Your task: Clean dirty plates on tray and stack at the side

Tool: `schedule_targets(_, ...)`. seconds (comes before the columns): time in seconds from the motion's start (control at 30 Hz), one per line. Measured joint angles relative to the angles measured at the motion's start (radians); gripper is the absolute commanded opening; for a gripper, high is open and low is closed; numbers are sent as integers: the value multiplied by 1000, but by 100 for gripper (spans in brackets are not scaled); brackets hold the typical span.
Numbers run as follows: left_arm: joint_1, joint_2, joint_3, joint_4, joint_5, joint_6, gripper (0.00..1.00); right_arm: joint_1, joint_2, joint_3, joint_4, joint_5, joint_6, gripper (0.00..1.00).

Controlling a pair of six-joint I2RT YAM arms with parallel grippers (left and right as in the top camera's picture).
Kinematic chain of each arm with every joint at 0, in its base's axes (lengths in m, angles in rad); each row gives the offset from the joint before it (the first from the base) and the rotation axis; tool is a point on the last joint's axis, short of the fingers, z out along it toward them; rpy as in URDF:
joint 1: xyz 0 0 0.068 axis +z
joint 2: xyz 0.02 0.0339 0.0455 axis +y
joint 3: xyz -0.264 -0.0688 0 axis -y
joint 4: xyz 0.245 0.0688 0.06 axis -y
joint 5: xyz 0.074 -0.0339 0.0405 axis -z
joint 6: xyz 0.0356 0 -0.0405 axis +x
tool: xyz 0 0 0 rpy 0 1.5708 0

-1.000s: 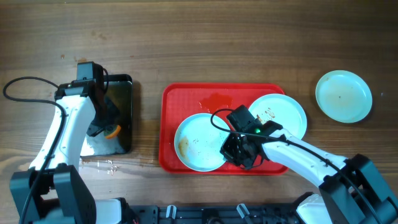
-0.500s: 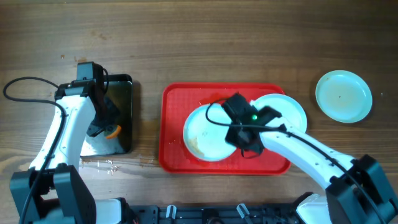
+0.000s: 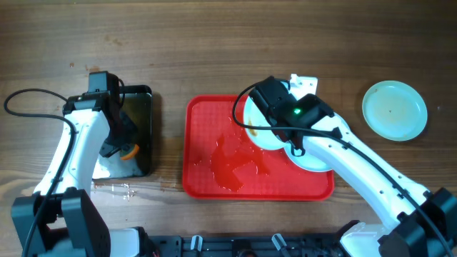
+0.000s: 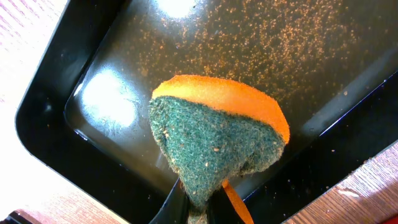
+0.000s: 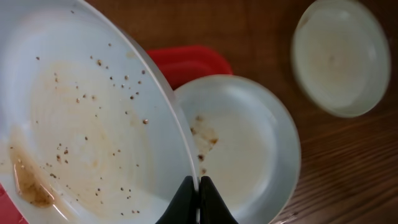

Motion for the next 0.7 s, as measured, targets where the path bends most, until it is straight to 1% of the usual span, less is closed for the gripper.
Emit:
schedule_targets(0.17, 0, 0, 0, 0, 0, 0, 4, 0, 0, 71, 6, 190, -107, 5)
schedule_targets(0.27, 0, 0, 0, 0, 0, 0, 4, 8, 0, 92, 53, 288, -193, 4)
schedule_targets(0.4, 0, 0, 0, 0, 0, 0, 4, 48, 0, 100, 143, 417, -354, 4)
schedule_targets(0.53, 0, 0, 0, 0, 0, 0, 4, 96, 0, 103, 253, 544, -507, 5)
schedule_targets(0.7, 0, 0, -1, 0, 3, 0, 4, 165, 0, 105, 487, 720, -761, 4)
